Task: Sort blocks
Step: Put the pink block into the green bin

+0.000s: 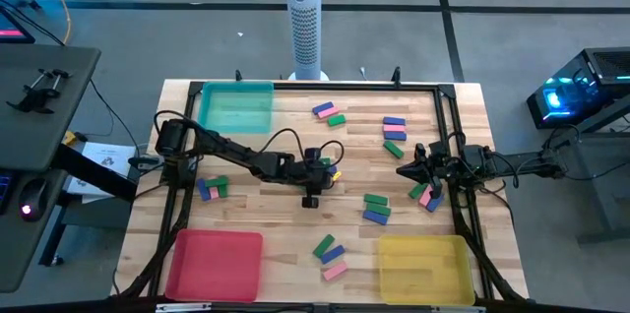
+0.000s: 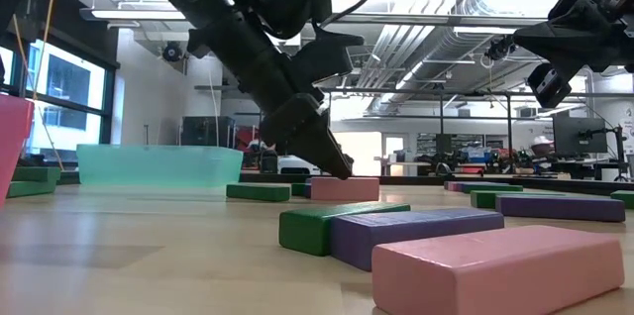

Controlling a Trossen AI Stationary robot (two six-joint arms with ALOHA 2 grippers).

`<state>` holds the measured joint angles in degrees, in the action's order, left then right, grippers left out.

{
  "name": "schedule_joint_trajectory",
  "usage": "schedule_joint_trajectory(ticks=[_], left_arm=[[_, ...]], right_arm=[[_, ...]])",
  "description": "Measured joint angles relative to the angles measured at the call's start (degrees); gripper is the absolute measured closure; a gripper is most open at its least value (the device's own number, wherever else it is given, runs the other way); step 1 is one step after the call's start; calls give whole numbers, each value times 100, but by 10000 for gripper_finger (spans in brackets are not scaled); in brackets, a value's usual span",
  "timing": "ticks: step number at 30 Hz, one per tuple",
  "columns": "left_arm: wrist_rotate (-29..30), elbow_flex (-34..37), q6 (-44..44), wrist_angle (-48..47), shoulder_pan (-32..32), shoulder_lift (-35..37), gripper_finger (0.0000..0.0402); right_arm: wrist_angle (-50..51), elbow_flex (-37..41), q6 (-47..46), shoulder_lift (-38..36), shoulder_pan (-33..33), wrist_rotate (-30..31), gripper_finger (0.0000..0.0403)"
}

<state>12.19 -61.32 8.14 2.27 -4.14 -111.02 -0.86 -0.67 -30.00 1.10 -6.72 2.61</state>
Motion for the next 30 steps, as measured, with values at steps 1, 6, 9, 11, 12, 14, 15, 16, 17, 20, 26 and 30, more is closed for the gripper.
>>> schedule_joint_trajectory(ticks=[1,6,9,11,12,14,15,16,17,20,26,30], left_arm=[[0,0,0,1,0,0,240],[-2,20,-38,2,-2,-25,232],[-220,22,-215,-93,4,-26,232],[-411,22,-308,-108,38,-26,236],[-420,22,-316,-110,39,-26,239],[-422,22,-315,-111,38,-26,249],[-422,22,-313,-111,37,-26,256],[-422,22,-315,-111,38,-29,264],[-420,22,-341,-92,39,-66,272],[-435,22,-431,-112,50,-217,301],[-397,11,-721,-89,-18,-319,359],[-350,-184,-1168,-655,-78,-42,373]], right_arm=[[0,-2,0,0,0,0,403],[-1,-2,0,0,0,0,403],[-2,-2,0,0,-2,0,403],[-2,0,0,0,-2,0,403],[-1,-2,0,0,-1,0,403],[-2,0,0,0,-1,2,403],[-1,0,0,0,-1,1,403],[-2,-1,0,0,0,0,403],[-2,0,0,0,-1,0,403],[-1,0,0,2,-2,1,403],[-1,0,0,2,-2,1,403],[0,-1,0,2,-1,1,403]])
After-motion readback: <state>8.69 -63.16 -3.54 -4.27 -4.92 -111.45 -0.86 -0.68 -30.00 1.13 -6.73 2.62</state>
